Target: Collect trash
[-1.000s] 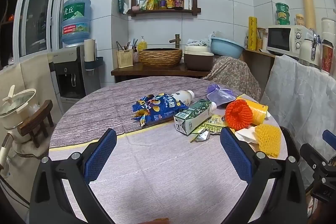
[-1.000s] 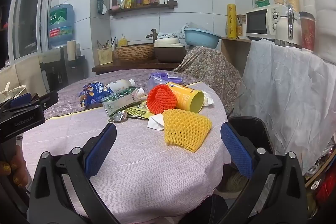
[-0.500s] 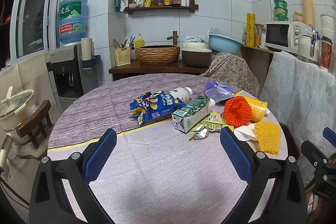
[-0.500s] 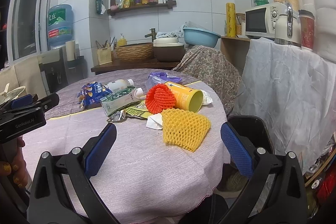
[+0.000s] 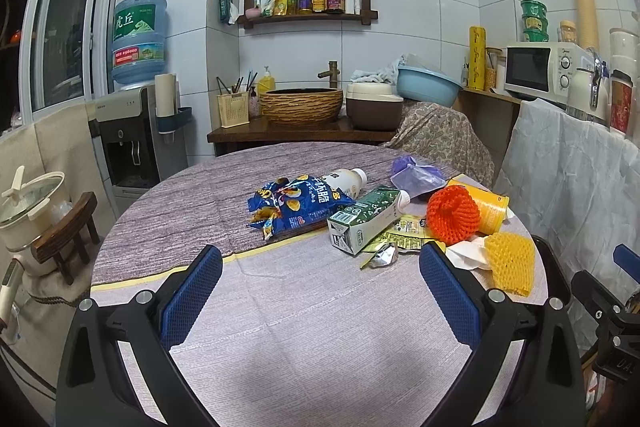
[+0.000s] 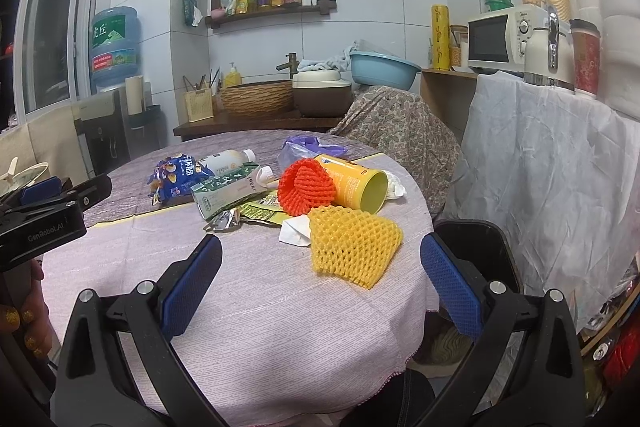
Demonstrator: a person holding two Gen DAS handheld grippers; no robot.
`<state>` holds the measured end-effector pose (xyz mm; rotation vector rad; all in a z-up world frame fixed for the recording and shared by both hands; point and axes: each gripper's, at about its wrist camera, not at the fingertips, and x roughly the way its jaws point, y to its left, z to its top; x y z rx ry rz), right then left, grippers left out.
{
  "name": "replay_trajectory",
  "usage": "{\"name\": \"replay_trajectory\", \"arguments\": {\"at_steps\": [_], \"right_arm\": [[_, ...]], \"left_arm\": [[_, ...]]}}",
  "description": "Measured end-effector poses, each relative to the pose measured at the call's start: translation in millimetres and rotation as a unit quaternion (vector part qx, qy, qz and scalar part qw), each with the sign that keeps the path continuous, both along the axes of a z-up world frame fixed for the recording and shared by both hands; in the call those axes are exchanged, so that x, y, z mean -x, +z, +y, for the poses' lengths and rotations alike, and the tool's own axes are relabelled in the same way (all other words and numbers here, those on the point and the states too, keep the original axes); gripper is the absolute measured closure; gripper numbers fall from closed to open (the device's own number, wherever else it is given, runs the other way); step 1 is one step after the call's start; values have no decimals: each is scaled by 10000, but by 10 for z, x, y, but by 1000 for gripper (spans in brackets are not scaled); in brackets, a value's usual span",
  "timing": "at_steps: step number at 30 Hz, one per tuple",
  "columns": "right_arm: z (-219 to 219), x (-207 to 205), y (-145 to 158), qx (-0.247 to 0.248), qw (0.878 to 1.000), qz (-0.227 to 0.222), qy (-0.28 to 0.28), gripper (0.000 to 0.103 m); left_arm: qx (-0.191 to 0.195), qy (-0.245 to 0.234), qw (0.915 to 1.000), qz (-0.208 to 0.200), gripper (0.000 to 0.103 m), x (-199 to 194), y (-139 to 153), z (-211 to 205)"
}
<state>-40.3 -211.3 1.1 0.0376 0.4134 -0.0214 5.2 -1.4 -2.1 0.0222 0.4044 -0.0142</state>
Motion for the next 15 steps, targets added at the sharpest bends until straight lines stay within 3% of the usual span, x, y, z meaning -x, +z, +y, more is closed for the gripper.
{"name": "replay_trajectory", "arguments": {"at_steps": [15], "right_arm": [[11,-6,-65,1,10000,31,8,5]], "left_arm": [[-14,6,10000,-33,5,22,4,1]]}}
